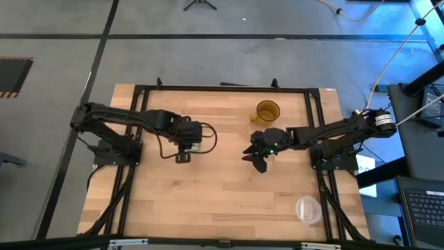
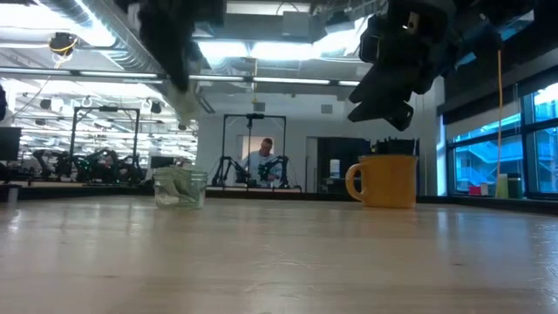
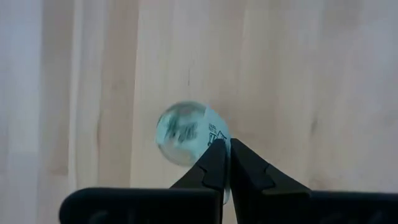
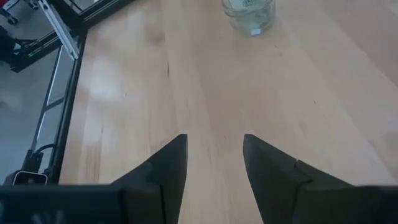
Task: Pick and place Stevia / Truvia into bins
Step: Put the stevia packet into the transparent container
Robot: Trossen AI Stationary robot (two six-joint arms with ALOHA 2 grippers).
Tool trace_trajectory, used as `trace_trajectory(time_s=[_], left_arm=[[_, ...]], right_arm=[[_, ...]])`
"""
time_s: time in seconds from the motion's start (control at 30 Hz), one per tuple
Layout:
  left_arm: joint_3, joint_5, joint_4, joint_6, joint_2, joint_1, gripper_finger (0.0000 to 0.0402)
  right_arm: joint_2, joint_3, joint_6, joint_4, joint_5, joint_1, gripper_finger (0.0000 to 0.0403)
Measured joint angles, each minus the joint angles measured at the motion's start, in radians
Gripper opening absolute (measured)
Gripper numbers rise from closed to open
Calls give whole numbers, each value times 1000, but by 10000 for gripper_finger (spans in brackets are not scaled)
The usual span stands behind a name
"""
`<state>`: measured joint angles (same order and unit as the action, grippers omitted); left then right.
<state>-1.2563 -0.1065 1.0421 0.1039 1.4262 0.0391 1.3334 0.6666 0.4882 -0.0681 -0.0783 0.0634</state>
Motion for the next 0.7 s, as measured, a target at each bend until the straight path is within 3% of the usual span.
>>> trace_trajectory(time_s=[0.37,0.5,0.7], left_arm=[[219,70,-183,-82,7,-84,5],[235,-6,-225,-85,7,-102,5],[235,33,-238,-128,36,-122,5]], right_arm=[[0,0,0,0,3,-3,161],[0,0,0,0,36,-3,161],[0,0,-1,0,45,-10,161]])
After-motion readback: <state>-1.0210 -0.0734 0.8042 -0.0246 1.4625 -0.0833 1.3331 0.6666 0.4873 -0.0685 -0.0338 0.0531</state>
